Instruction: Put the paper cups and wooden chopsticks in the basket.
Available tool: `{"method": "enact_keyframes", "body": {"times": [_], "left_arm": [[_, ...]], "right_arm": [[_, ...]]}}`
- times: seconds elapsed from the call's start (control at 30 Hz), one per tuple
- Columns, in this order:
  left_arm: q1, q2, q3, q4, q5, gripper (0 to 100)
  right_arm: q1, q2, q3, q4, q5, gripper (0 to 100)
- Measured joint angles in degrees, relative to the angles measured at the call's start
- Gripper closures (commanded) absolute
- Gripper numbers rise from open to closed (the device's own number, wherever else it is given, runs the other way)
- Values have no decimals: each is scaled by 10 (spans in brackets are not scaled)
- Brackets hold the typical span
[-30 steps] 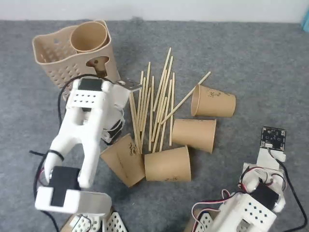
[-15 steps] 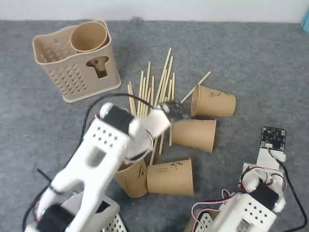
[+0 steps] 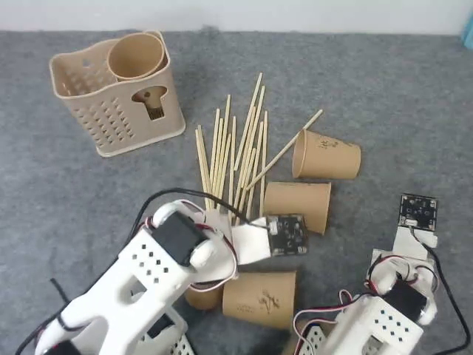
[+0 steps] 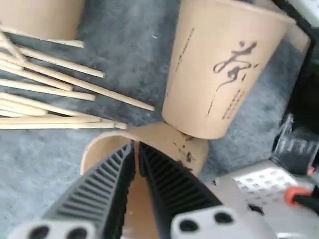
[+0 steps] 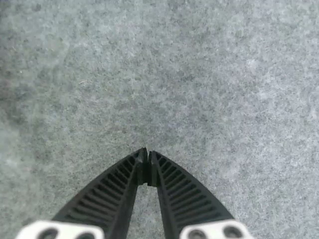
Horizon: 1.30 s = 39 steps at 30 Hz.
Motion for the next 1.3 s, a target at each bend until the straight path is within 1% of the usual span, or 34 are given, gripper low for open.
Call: {"method": "enact_keyframes", "body": {"times": [0.13,0.3,0.53,0.67,0.73,0.87,1.1,1.3], "left_arm": [[-1,-2,20,0,-59,985],[-40,-2,22,0,-100,985],[-80,-2,7,0,-104,971],[-107,-2,-17,0,-103,863],[-114,-2,-19,0,-98,830],[-115,-2,-18,0,-91,827],[-114,-3,35,-3,-84,827],[-115,-3,42,-51,-85,827]], "right_arm": [[0,0,0,0,0,990],[0,0,0,0,0,990],[0,0,0,0,0,990],[0,0,0,0,0,990],[0,0,0,0,0,990],[0,0,0,0,0,990],[0,0,0,0,0,990],[-4,0,0,0,0,990]]}}
